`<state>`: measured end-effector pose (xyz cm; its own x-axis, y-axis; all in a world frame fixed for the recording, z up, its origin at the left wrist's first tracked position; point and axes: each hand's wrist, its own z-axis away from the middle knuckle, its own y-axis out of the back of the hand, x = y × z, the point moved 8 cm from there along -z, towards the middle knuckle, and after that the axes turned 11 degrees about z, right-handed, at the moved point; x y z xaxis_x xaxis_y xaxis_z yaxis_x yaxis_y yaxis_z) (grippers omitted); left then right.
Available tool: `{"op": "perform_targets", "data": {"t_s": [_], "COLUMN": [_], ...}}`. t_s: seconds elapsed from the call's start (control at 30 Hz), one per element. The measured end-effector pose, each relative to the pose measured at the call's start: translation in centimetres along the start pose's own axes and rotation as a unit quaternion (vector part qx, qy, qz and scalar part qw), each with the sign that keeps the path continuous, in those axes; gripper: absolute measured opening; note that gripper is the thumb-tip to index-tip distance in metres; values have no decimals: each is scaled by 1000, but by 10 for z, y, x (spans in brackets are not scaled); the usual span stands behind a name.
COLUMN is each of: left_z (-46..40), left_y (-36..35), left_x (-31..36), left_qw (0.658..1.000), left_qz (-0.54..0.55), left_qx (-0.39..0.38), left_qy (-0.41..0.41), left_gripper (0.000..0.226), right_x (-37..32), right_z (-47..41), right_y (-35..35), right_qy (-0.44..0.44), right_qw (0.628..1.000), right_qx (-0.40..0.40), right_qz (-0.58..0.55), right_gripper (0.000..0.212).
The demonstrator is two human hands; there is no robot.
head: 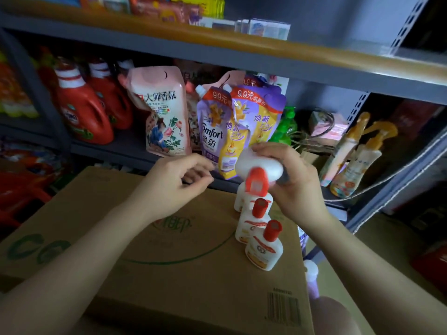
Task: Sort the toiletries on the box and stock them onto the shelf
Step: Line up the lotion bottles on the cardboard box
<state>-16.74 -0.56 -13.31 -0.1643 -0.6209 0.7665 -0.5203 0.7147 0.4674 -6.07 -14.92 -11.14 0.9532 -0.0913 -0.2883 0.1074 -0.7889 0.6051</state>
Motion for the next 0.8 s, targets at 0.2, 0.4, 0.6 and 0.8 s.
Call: {"op": "perform_targets", "data": {"t_s": [0.2,0.4,0.6,0.8], "left_z": [3,10,20,29], "left_y": [-4,-7,-5,-2], "left_x": [-16,-29,-42,-59], "left_qw": [999,998,996,993], "left_qz": [-12,-29,-23,-29], "left_qx": [5,-12,-32,-32], "left_qy": [36,56,81,105], "left_gripper": [17,20,20,13], "right_x": [19,-9,-28,-24], "right_z": [7,43,49,48], "right_y": [-16,-78,-102,-91], "right_qy": [-290,-542,-531,-430], "right_qw": [934,469,388,664], "right_qx": [-88,-163,-151,-92], "right_qz": [-189,-678,-738,-604], "right_gripper": [25,36,30,33]}}
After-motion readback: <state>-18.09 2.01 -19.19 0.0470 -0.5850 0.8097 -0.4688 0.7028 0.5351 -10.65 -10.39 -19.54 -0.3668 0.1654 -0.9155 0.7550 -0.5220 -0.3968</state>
